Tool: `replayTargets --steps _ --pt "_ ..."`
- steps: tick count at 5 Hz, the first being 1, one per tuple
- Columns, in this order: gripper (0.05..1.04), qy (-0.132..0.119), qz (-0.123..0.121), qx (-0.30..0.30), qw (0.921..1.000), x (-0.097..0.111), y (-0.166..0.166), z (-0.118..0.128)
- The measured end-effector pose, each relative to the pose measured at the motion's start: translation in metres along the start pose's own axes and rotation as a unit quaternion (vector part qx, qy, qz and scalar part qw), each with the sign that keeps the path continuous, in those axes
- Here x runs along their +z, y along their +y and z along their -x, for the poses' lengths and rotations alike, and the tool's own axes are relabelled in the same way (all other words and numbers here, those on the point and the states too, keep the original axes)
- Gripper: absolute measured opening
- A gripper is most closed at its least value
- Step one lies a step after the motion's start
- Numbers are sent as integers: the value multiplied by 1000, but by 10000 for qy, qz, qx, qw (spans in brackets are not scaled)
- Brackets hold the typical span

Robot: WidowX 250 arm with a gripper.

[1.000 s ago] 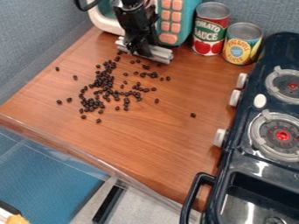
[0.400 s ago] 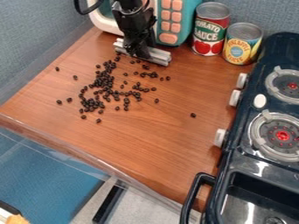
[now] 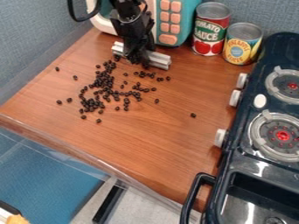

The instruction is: Sweep into pile

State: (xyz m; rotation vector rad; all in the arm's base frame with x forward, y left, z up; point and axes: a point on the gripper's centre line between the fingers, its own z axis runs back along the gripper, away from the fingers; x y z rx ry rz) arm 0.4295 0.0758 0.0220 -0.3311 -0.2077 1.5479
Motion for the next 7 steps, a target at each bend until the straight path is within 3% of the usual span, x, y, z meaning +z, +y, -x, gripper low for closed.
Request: replayTargets --steps 3,7 --pt "346 20 -99 264 9996 9 27 -1" --pt "346 -37 -307 493 9983 25 74 -22"
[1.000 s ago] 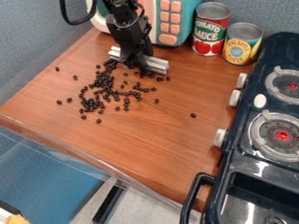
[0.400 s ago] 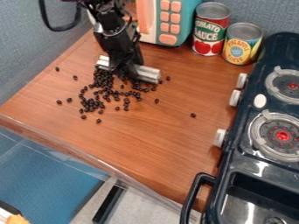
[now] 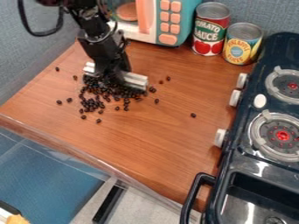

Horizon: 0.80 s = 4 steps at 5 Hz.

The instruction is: Sweep into pile

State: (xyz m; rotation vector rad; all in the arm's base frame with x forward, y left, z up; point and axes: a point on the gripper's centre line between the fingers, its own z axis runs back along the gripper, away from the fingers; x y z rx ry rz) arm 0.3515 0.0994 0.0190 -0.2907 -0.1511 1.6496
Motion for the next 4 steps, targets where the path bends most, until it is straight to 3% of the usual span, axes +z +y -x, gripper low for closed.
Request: replayTargets --steps 4 --pt "346 22 -303 94 9995 11 33 -8"
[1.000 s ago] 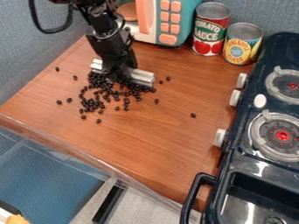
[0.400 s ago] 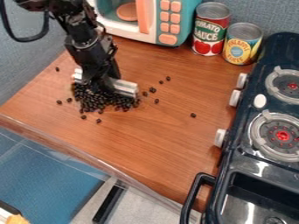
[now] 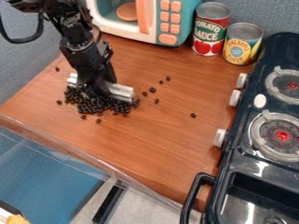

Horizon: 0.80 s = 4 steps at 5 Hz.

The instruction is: Sweep into pile

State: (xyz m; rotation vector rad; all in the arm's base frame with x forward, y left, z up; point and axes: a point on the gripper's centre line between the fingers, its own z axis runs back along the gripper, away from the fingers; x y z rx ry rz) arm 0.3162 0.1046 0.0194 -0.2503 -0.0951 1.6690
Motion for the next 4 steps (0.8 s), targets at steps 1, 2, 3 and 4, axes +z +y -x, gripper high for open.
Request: replayTargets --steps 1,2,3,4 --pt "346 -44 -113 -16 9999 2 8 -4" --pt "346 -35 -168 -15 9999 3 17 -6" --pt "346 5 -175 18 9998 7 21 -11" --pt "346 228 -91 164 9996 10 14 -5"
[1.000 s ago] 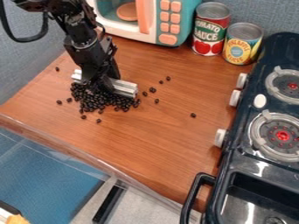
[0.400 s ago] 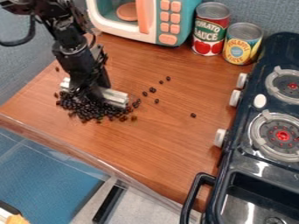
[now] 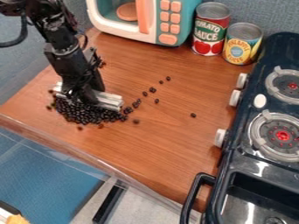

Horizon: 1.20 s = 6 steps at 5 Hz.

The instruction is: Sweep into pile

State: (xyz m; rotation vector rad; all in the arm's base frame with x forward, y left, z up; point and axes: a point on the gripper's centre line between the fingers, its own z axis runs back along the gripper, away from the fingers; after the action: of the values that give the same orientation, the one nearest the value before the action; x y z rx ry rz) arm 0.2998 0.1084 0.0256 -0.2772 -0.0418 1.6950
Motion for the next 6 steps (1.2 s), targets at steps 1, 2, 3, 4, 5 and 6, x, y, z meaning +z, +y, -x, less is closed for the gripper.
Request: replayTargets --steps 1,2,3,4,5,6 --pt "346 164 396 68 9991 11 -25 6" --pt "346 427 734 -22 9964 24 -52 25" --pt "346 626 954 -571 9918 33 -74 61" --pt "346 831 881 -1349 9834 25 -85 111" --pt "346 901 851 -2121 9694 17 -93 150" --pt "346 883 712 -2824 9526 -2 -93 190"
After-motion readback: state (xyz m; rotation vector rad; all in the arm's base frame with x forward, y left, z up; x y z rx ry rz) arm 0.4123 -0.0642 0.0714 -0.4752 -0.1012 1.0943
